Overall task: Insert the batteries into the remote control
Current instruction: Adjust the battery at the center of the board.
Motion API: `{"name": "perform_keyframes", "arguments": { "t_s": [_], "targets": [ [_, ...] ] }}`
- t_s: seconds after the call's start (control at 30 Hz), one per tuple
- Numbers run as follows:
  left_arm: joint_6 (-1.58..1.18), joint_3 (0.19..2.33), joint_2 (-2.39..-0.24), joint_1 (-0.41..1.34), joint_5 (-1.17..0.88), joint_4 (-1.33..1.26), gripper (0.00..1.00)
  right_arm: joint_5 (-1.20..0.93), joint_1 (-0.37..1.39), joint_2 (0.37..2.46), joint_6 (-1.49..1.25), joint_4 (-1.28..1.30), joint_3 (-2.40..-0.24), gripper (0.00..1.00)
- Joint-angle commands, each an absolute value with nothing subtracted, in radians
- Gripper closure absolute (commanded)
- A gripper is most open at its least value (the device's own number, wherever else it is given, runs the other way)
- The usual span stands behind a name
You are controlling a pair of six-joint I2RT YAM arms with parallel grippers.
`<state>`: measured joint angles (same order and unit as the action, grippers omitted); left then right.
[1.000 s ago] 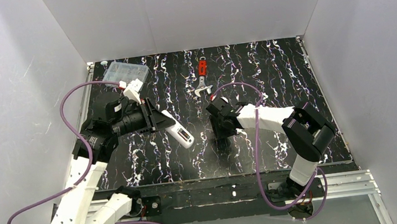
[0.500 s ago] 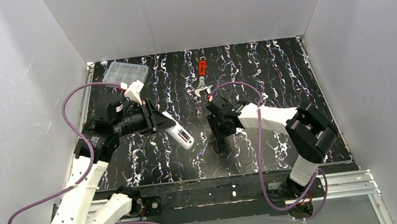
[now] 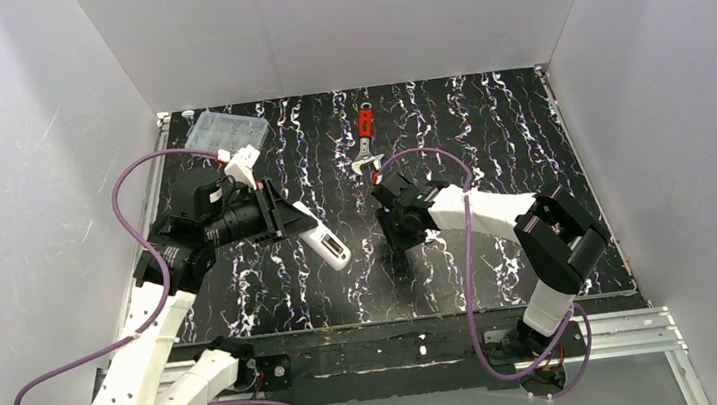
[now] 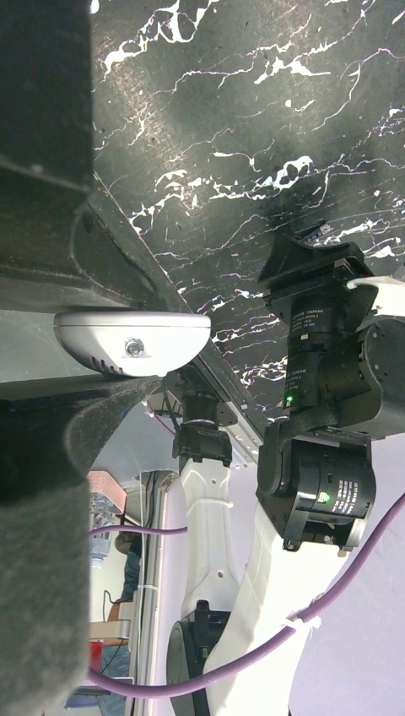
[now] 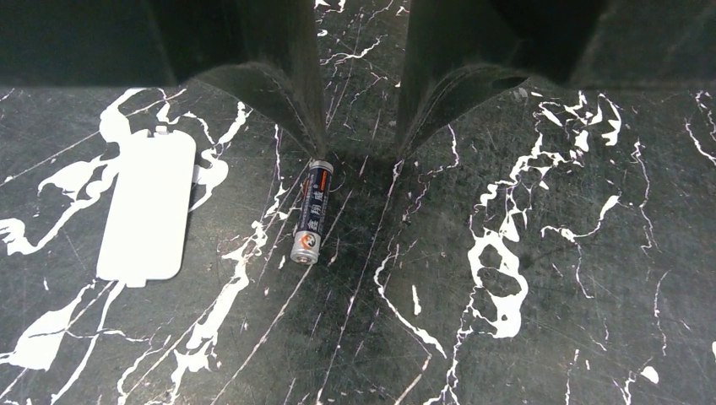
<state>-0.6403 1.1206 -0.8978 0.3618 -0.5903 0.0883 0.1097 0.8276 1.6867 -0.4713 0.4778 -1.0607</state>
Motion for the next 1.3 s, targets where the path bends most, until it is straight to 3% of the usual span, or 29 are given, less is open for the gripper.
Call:
{"name": "perform_keyframes", "arguments": {
  "t_s": [0.0,0.47,1.27],
  "targets": [
    [-0.640,1.124,-0.886,0.356,-0.620,0.091,1.00,0.123,0.827,1.701,-0.464,0.497,-1.104,0.58],
    [-0.642,1.129,-0.892,0.356,-0.626,0.092,1.00,0.160,0.824,1.714,-0.443,0.523,-1.120,0.47],
    [-0.632,1.141,-0.885,0.356,-0.612,0.113,1.00,0.040,0.796,1.739,-0.400,0.450,-1.093,0.49]
  ]
}}
